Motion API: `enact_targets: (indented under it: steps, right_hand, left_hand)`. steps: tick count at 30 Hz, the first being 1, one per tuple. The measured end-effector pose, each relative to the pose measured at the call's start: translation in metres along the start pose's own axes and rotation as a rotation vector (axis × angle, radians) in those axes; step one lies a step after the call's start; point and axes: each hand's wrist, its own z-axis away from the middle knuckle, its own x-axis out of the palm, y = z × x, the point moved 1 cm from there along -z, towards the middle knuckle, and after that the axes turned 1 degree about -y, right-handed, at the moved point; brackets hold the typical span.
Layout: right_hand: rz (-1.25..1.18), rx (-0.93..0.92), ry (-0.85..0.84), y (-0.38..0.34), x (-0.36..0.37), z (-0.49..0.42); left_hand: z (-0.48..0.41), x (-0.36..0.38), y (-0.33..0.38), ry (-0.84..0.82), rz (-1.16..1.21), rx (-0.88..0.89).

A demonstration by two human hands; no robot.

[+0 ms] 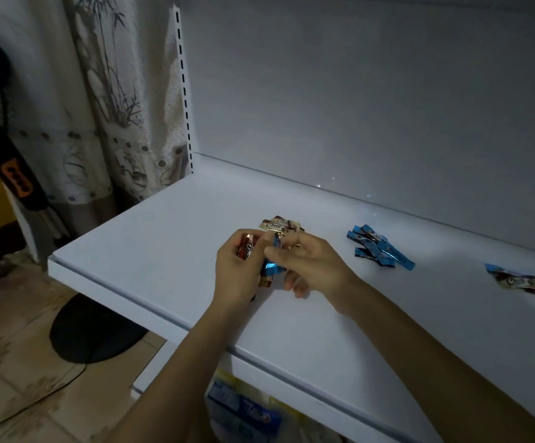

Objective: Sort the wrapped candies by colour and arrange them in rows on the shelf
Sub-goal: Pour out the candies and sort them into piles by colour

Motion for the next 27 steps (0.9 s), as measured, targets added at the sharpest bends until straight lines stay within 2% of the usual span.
enact_targets:
  steps: [5,9,12,14,18,21,24,27]
  right_hand:
    - [-0.224,-0.063,0.047,0.008,0.0,0.009]
    - [-0.26,-0.055,0.156,0.013,-0.01,0.015]
    - [-0.258,-0.04,0.247,0.015,-0.029,0.017]
    - [-0.205,-0.038,0.311,0.019,-0.043,0.019]
    - [-0.06,-0.112,0.544,0.035,-0.091,0.032]
    - [0.077,-0.062,0.693,0.053,-0.129,0.034]
    - [0.077,0.025,0.665,0.062,-0.145,0.025]
    - [0.358,0.075,0.633,0.065,-0.149,0.019]
  left_hand:
    - [0.004,0.001,0.002,-0.086,0.033,-0.018]
    - [0.01,0.014,0.005,-0.26,0.059,-0.024]
    - [0.01,0.04,0.005,-0.276,0.052,-0.032]
    - [0.008,0.057,-0.001,-0.262,0.014,-0.05]
    - [0.013,0.087,-0.014,-0.258,-0.149,-0.059]
    - [0.013,0.09,-0.018,-0.28,-0.207,-0.032]
    - [0.01,0.083,-0.017,-0.255,-0.134,-0.032]
    - [0.014,0.083,-0.009,-0.3,-0.118,0.006]
